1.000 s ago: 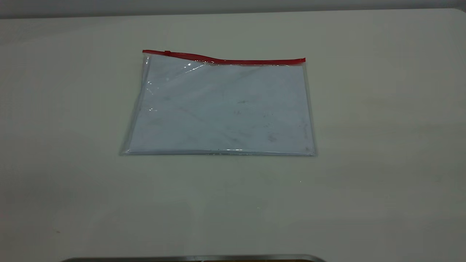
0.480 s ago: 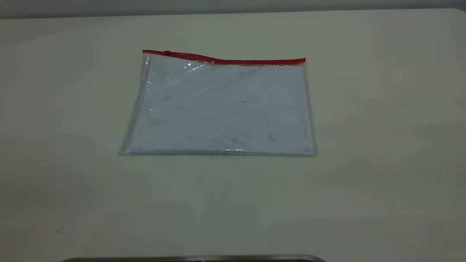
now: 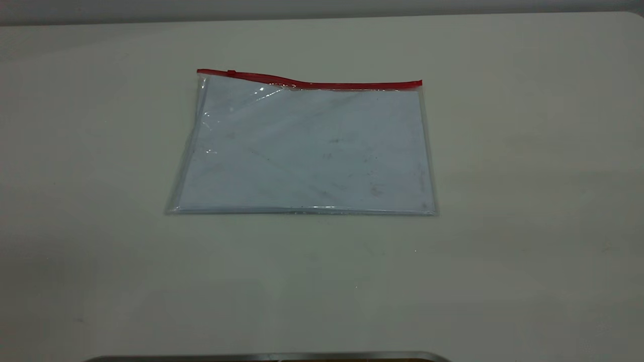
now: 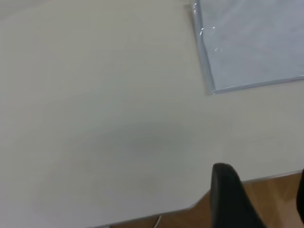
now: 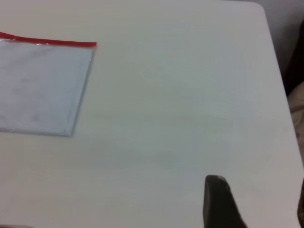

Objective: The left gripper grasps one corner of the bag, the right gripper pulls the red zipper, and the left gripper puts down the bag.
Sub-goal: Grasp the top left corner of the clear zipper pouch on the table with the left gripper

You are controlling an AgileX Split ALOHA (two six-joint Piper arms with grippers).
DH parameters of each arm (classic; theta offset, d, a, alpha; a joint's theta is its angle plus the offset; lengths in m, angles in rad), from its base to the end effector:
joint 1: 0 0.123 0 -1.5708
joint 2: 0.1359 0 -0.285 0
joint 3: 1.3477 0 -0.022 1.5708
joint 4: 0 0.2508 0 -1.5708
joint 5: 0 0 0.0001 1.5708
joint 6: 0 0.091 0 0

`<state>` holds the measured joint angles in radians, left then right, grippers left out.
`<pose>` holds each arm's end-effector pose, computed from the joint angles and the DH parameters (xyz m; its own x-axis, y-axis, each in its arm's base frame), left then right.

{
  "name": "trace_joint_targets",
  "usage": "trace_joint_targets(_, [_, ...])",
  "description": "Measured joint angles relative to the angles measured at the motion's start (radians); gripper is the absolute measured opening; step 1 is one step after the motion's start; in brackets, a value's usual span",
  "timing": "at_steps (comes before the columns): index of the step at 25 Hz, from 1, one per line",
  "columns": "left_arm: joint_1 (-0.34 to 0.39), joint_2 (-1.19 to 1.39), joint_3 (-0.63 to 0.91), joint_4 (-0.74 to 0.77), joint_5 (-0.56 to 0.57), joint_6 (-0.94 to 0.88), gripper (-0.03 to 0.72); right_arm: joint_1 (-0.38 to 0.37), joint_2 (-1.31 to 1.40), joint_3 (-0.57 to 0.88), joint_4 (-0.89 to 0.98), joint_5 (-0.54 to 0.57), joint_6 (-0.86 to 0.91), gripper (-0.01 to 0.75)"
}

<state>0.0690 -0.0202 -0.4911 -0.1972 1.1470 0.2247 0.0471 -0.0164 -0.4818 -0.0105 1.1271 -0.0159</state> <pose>-0.0104 -0.0170 0.2692 -0.4966 0.1060 -0.8615 0.1571 0.9871 0.0309 -0.0081 -0.0012 0.2669 -0.5141 -0.0447 -0.8566 -0.0495 0.9985 -0.0224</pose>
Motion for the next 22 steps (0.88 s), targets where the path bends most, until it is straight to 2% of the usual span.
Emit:
trace_joint_targets(7, [0.0,0.0,0.0,-0.036,-0.007,-0.031,0.405,0.0,0.0,0.0,0.004,0.0,-0.011,0.43])
trace_joint_targets(11, [0.0,0.038,-0.008,-0.036,-0.072,-0.125,0.405,0.0,0.053,-0.012,0.064,-0.034,-0.072,0.43])
trace_joint_targets(13, [0.0,0.103,-0.011,-0.036,-0.12,-0.133,0.405,0.0,0.148,-0.014,0.075,-0.107,-0.11,0.43])
trace_joint_targets(17, [0.0,0.312,-0.013,-0.043,-0.269,-0.134,0.411,0.0,0.397,-0.014,0.086,-0.35,-0.178,0.443])
trace_joint_targets(22, [0.0,0.664,-0.033,-0.086,-0.433,-0.107,0.475,0.0,0.727,-0.016,0.215,-0.636,-0.306,0.499])
